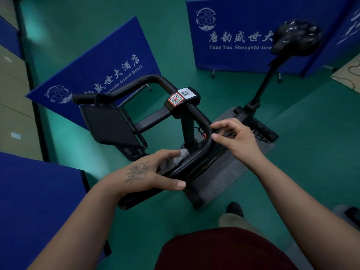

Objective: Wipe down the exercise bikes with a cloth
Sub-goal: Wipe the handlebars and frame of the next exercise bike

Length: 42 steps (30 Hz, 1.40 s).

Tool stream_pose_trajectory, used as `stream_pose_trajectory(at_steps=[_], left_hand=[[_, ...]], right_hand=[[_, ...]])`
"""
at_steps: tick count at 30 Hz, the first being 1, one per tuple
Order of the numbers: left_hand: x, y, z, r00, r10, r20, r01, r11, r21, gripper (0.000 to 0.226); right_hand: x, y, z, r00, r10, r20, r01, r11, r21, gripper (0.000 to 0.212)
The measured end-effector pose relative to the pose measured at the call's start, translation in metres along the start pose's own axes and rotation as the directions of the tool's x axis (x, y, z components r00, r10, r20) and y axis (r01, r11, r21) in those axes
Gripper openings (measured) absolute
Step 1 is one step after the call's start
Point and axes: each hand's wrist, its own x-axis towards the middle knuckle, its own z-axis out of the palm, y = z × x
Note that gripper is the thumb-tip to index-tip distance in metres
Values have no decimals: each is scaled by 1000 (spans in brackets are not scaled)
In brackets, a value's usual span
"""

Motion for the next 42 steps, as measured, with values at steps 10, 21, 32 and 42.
stream_pose_trajectory(at_steps=[10,21,32,42], left_hand=[[37,44,13,997,-4,-78,-1,998,-68,107],[50,61,19,988,-59,-141,23,969,-247,114],[58,46,23,948,-94,-305,-34,920,-392,75],[99,51,35,853,-210,-478,-16,905,-425,51]], right_hand=[[10,6,-4,999,37,39,-39,997,62,31],[23,16,-13,987,43,153,-65,988,142,35],[35,24,-17,955,131,266,-178,971,161,42],[39,23,-19,941,126,313,-182,971,157,43]])
